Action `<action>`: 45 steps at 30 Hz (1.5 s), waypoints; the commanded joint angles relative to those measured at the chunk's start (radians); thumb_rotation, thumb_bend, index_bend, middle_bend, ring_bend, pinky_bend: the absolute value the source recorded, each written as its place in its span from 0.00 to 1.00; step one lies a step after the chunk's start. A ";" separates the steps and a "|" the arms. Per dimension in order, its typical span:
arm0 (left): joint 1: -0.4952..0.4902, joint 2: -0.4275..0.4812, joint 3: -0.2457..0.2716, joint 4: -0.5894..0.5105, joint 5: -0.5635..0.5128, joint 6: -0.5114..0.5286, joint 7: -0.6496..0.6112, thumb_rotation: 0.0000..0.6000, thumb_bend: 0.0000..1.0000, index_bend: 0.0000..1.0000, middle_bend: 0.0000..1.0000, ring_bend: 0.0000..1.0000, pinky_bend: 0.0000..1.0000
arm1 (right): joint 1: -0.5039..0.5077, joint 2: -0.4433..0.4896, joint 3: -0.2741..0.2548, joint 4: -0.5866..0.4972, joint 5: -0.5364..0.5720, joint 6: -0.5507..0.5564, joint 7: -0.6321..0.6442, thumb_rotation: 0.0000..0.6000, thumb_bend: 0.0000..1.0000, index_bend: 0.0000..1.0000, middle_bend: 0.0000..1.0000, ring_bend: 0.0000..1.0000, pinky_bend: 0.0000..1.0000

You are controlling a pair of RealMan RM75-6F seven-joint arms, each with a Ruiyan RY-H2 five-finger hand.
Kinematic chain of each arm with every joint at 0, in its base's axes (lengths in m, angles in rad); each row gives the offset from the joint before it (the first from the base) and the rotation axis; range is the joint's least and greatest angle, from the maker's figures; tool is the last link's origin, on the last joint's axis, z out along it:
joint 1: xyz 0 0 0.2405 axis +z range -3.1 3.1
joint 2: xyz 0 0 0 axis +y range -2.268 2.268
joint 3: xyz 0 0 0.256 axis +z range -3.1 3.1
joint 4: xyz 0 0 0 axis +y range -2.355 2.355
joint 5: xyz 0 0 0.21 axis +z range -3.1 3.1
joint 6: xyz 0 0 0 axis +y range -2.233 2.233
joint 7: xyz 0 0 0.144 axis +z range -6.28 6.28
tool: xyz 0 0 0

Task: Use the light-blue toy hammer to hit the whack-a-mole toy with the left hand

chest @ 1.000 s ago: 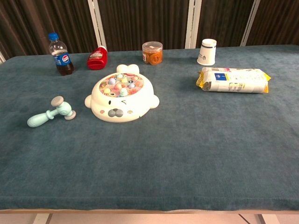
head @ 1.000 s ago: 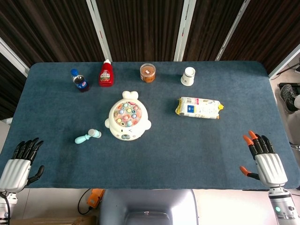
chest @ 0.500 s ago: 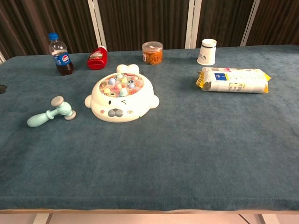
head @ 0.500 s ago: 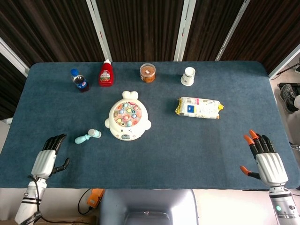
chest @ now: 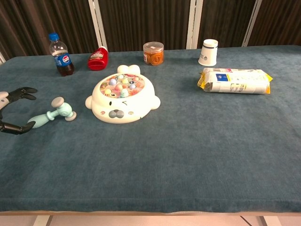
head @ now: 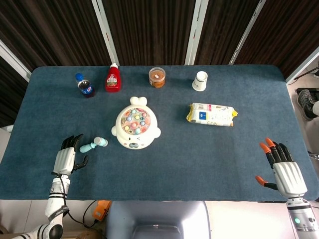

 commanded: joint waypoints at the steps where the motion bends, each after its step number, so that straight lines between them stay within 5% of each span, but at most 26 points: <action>1: -0.019 -0.024 -0.015 0.010 -0.027 -0.017 0.022 1.00 0.38 0.13 0.15 0.06 0.07 | 0.000 0.001 0.000 0.000 -0.001 0.001 0.002 1.00 0.18 0.00 0.00 0.00 0.00; 19: -0.114 -0.149 -0.081 0.125 -0.173 -0.049 0.169 1.00 0.38 0.21 0.23 0.13 0.09 | -0.001 0.018 -0.009 0.001 -0.016 0.003 0.042 1.00 0.18 0.00 0.00 0.00 0.00; 45: -0.148 -0.162 -0.102 0.121 -0.224 -0.056 0.189 1.00 0.39 0.28 0.31 0.19 0.12 | -0.002 0.018 -0.006 -0.002 -0.012 0.005 0.045 1.00 0.18 0.00 0.00 0.00 0.00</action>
